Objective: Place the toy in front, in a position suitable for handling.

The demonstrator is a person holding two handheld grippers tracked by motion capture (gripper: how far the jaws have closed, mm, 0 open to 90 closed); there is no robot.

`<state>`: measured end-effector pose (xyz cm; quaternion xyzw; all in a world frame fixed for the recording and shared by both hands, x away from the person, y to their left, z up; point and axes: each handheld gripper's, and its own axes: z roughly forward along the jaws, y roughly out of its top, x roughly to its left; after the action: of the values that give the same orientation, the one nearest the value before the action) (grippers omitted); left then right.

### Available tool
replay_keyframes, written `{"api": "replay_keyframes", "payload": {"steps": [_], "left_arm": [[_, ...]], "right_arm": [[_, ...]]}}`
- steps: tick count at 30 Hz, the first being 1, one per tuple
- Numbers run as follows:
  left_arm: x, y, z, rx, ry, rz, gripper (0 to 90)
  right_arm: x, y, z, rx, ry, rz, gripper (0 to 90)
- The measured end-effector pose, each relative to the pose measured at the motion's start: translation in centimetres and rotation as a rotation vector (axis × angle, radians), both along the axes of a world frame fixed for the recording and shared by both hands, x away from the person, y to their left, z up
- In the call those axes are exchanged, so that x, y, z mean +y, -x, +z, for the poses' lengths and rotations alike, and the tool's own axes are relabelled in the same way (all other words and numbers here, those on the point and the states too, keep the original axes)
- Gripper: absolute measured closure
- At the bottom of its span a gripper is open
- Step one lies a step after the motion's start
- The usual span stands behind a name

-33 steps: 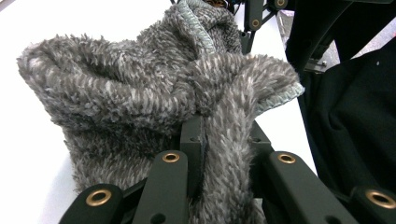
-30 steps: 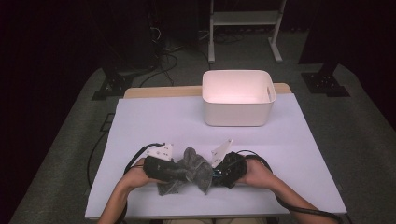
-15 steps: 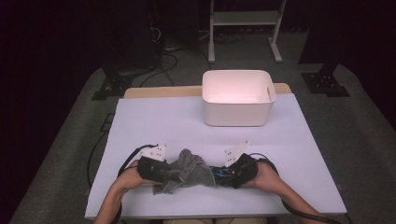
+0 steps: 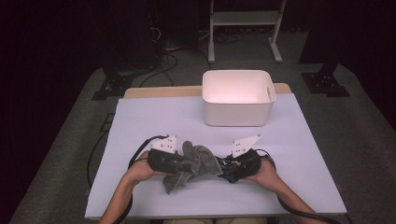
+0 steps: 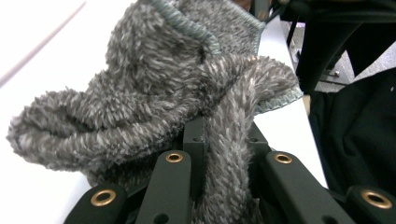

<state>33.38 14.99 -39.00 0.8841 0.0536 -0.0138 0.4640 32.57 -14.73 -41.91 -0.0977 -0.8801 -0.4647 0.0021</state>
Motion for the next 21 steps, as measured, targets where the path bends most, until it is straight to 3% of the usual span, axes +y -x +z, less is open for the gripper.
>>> {"api": "replay_keyframes", "payload": {"steps": [3,6,12,17,21], "left_arm": [[-0.1,0.0,1.1,-0.021,-0.014,-0.007,77.9],[-0.1,0.0,1.2,-0.021,-0.035,-0.01,77.9],[-0.2,0.0,0.3,0.004,-0.031,-0.017,77.8],[-0.8,-0.2,-0.8,0.026,-0.029,-0.027,77.7],[-0.5,-0.6,-1.9,0.048,-0.068,0.0,77.7]], "right_arm": [[0.5,0.0,0.0,-0.02,-0.03,-0.006,55.5],[0.7,0.0,-0.4,-0.021,-0.04,-0.006,55.5],[-0.7,1.0,-1.7,-0.011,0.017,0.007,55.5],[-1.8,1.8,-1.8,-0.008,0.018,-0.009,55.5],[-2.8,2.0,-1.6,-0.004,-0.009,-0.012,55.6]]}}
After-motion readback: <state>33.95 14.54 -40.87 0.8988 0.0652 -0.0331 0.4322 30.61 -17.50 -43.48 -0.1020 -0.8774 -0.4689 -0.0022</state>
